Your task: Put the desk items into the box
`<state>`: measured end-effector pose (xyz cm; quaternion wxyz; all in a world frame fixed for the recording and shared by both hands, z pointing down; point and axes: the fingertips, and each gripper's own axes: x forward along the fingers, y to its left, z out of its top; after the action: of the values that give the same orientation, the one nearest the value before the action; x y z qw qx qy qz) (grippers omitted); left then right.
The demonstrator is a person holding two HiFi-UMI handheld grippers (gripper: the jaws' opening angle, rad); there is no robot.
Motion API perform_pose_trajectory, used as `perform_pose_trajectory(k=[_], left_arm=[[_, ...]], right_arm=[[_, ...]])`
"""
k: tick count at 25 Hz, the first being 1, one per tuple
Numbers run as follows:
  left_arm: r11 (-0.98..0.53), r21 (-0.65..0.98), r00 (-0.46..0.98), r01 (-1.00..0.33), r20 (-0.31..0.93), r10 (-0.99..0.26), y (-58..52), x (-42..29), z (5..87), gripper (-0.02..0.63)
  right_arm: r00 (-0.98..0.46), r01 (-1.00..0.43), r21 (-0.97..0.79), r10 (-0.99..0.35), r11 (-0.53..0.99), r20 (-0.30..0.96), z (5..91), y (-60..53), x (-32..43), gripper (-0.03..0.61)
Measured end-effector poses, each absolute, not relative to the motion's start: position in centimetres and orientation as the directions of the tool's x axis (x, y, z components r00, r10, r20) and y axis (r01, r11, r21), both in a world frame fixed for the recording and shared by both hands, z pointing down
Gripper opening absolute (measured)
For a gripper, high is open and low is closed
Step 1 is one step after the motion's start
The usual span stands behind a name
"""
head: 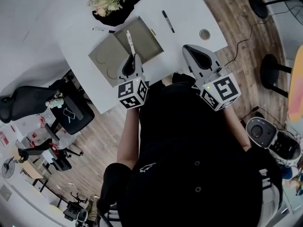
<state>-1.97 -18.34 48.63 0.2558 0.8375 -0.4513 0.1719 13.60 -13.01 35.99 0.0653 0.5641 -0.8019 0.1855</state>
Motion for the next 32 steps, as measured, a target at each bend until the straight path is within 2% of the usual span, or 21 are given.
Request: perform_pose_trajectory(k=[15,20,32], left_arm=[[-0.449,0.314,0.528,-0.836,0.685,-0.503,-21.7,-0.5,58.1,0.057],[-0.417,0.34,0.517,-0.843,0.725,-0.455,-22.1,0.2,60.6,0.057],[-0.393,0.286,0.427,-0.874,0.839,-0.337,-22.6,2.0,65.7,0.057]], right_arm=[[-0.167,-0.973,-0.212,-0.908,0.089,0.384,38.0,-12.2,14.7,-0.002],[-0.125,-0.975,-0.22,-0.907,0.038,0.402,38.6,-11.7,15.2,-0.002],[-0.066,-0.97,-0.24,-0.9,-0.043,0.431,39.7,-11.4,16.1,-0.002]])
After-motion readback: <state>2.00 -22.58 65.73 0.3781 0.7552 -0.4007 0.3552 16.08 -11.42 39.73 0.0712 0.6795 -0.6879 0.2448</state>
